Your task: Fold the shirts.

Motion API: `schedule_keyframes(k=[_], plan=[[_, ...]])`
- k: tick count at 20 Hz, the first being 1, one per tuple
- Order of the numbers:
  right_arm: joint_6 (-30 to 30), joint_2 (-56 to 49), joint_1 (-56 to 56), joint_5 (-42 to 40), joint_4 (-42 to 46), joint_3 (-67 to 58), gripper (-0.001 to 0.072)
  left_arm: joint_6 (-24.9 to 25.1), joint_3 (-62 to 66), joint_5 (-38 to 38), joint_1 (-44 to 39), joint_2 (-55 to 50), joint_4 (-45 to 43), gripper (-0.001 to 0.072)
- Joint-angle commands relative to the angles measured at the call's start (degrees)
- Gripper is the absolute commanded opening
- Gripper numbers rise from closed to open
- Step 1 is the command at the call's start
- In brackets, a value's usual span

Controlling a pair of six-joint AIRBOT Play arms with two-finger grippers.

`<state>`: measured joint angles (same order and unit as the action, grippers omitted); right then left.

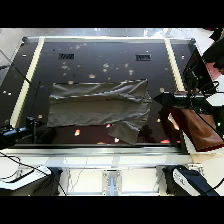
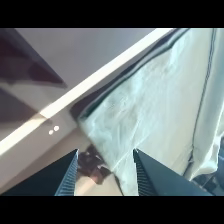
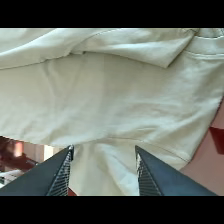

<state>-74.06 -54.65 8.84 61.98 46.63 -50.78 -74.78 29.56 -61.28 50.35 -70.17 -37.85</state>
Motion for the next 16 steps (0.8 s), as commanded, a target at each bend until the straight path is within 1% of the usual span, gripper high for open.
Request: schedule_keyframes(k=[1, 4, 9, 10, 11, 12, 13, 14, 16], plan=[[0.2, 0.1, 0.0, 0.0, -2.0, 0.1, 0.0437, 3.2, -0.2, 4.8, -4.3, -2.8, 3.0, 0.0374], [0.2, 0.1, 0.0, 0.0, -3.3, 0.1, 0.0438, 3.2, -0.2, 7.1, -7.3, -4.3, 3.5, 0.0365], [0.2, 0.1, 0.0, -0.1, -3.3, 0.1, 0.0437, 3.2, -0.2, 7.6, -7.5, -5.4, 4.0, 0.0361], [0.2, 0.1, 0.0, -0.1, -3.3, 0.1, 0.0437, 3.2, -0.2, 7.6, -7.5, -5.4, 4.2, 0.0319], [0.2, 0.1, 0.0, 0.0, -3.3, 0.1, 0.0437, 3.3, -0.2, 7.6, -7.5, -5.4, 4.7, 0.0193], [0.2, 0.1, 0.0, 0.0, -3.3, 0.1, 0.0436, 3.3, -0.2, 7.6, -7.5, -5.3, 5.4, 0.0037], [0.2, 0.1, 0.0, 0.0, -3.3, 0.1, 0.0436, 3.3, -0.2, 7.6, -7.5, -5.3, 6.1, 0.0011], [0.2, 0.1, 0.0, -0.1, -2.8, 0.1, 0.0436, 3.3, -0.2, 7.6, -7.5, -5.3, 6.7, 0.0011], [0.1, 0.0, 0.0, -0.1, 2.9, 0.1, 0.0435, 3.3, -0.2, 7.1, -7.5, -5.3, 6.6, 0.0011]])
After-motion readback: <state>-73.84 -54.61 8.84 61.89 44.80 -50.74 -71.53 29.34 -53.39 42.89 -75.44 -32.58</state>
